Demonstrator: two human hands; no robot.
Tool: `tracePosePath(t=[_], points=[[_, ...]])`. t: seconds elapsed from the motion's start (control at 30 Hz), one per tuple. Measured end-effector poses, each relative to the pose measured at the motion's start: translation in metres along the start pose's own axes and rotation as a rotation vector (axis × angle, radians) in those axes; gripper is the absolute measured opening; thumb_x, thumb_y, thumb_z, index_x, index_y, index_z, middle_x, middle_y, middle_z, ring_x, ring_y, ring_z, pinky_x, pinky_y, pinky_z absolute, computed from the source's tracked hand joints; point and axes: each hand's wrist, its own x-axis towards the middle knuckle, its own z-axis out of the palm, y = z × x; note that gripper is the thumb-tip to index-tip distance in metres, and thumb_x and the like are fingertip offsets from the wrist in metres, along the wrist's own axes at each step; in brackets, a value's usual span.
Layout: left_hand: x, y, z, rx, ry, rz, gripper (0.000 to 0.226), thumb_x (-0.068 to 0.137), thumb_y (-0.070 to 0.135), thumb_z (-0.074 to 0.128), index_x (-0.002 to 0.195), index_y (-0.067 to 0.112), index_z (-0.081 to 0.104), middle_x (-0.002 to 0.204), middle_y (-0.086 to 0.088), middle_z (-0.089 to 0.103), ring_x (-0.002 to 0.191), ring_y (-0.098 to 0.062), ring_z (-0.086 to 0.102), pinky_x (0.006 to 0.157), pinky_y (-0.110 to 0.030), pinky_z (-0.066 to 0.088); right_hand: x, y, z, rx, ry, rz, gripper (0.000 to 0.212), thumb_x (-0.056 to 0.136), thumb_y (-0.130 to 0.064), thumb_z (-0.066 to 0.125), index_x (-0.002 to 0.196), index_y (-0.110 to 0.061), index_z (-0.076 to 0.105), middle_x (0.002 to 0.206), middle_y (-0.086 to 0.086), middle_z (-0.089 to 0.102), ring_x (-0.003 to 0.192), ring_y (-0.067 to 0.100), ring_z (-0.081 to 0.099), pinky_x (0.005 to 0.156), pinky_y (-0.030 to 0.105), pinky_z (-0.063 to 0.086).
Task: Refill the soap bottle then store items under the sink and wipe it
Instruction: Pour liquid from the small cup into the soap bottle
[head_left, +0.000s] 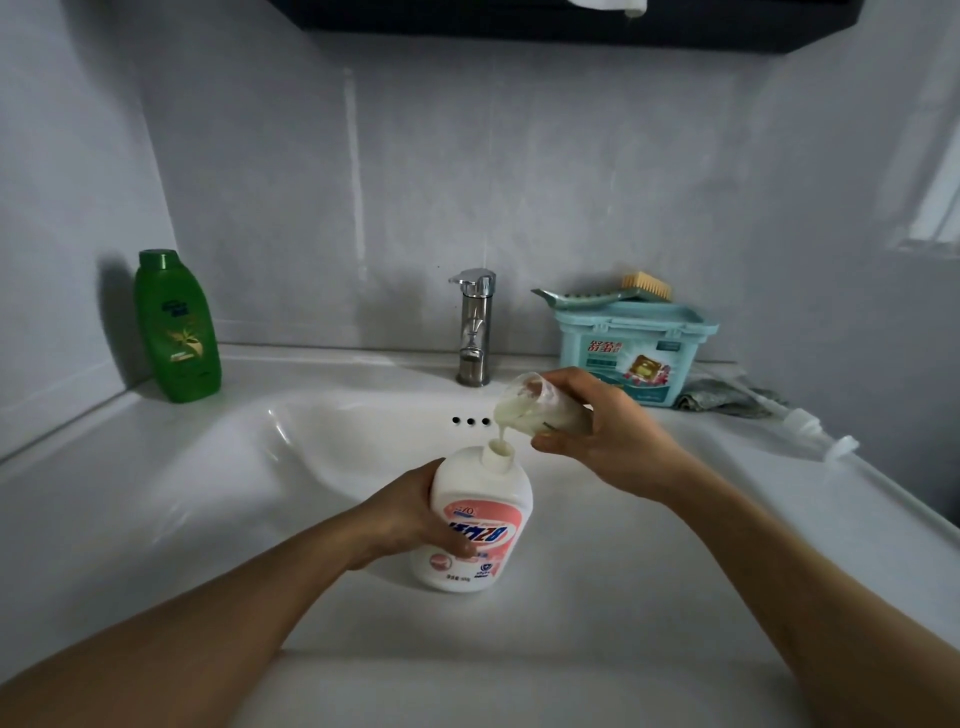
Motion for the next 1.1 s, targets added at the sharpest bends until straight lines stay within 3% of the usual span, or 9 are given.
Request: tracePosePath(t=[0.23, 0.4, 0.57, 0.77, 1.1], points=[[0.0005, -0.0001, -0.0003, 0.002, -0.003, -0.005, 0.068, 0.060, -0.002, 0.086, 0.117, 0.026, 0.059, 0.103, 0.005, 0.074, 0.097, -0.012, 0.068, 0.085, -0.030, 0.055, 0.0001, -0.0004, 0.0000, 0.002, 0.005, 0.002, 0.053, 0.076, -0.021, 0.075, 0.122, -0.027, 0.049, 0.107, -0.011, 0.055, 0.095, 0.008, 0.055, 0.081, 0.021, 0.047], [0.0013, -0.0011, -0.0003, 0.023, -0.002, -0.005, 0.068, 0.061, 0.001, 0.086, 0.117, 0.028, 0.058, 0.102, 0.008, 0.073, 0.095, -0.007, 0.067, 0.080, -0.023, 0.055, -0.0007, -0.0005, -0.0004, 0.003, 0.008, 0.000, 0.053, 0.076, -0.021, 0.075, 0.122, -0.026, 0.050, 0.107, -0.011, 0.056, 0.095, 0.009, 0.055, 0.082, 0.021, 0.047], [0.0021, -0.0013, -0.0007, 0.039, 0.000, -0.015, 0.070, 0.061, 0.004, 0.087, 0.120, 0.027, 0.057, 0.104, 0.007, 0.072, 0.097, -0.009, 0.067, 0.084, -0.028, 0.055, -0.0004, -0.0017, -0.0004, 0.003, 0.007, 0.001, 0.054, 0.077, -0.021, 0.075, 0.124, -0.025, 0.049, 0.108, -0.009, 0.055, 0.095, 0.008, 0.054, 0.079, 0.017, 0.045], [0.0018, -0.0008, -0.0005, 0.039, 0.000, -0.012, 0.069, 0.061, 0.002, 0.086, 0.119, 0.025, 0.058, 0.104, 0.007, 0.073, 0.096, -0.009, 0.068, 0.082, -0.027, 0.056, -0.0011, -0.0023, -0.0004, 0.001, 0.006, -0.005, 0.054, 0.077, -0.020, 0.075, 0.124, -0.024, 0.049, 0.109, -0.008, 0.055, 0.097, 0.010, 0.055, 0.083, 0.023, 0.048], [0.0019, -0.0007, -0.0009, 0.032, -0.006, -0.009, 0.067, 0.061, 0.003, 0.086, 0.117, 0.027, 0.058, 0.103, 0.006, 0.073, 0.098, -0.011, 0.068, 0.086, -0.031, 0.056, -0.0018, -0.0032, -0.0011, -0.002, 0.008, -0.003, 0.054, 0.078, -0.020, 0.074, 0.125, -0.025, 0.048, 0.108, -0.011, 0.053, 0.094, 0.006, 0.053, 0.077, 0.014, 0.044]])
